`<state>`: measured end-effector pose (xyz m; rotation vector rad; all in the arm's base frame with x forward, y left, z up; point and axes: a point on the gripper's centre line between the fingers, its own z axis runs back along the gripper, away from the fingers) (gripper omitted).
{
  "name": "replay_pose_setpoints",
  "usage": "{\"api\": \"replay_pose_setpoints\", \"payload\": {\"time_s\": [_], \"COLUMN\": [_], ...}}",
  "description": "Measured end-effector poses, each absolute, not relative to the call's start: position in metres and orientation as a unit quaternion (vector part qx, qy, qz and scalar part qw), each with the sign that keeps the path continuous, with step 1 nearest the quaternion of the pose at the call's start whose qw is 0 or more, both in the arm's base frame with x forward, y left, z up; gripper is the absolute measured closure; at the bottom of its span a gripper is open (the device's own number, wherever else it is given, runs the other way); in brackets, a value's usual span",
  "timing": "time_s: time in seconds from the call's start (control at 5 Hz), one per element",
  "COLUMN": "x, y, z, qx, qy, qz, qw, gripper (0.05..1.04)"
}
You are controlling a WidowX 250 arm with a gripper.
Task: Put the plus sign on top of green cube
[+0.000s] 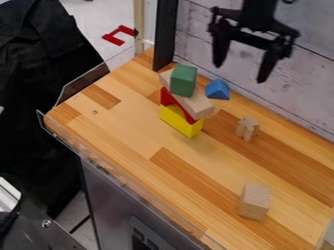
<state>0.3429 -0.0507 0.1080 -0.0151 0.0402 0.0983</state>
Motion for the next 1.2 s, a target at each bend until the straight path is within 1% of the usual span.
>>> {"api": "replay_pose_setpoints", "payload": {"time_s": [0.2,0.4,0.6,0.8,1.2], "x": [0.351,0.357,0.362,0.366,0.366], "y": [-0.060,-0.061,-0.063,-0.068,-0.071], "z": [0.100,0.101,0.084,0.074,0.044], "qx": [-0.011,-0.013,-0.012,-0.027,-0.033], "qy": [0.025,0.017,0.026,0.024,0.070], "qz": [0.023,0.008,-0.013,-0.043,-0.054], "qw": [0.999,1.000,0.999,0.998,0.996], "gripper": [0.082,0.082,0.082,0.082,0.082]}}
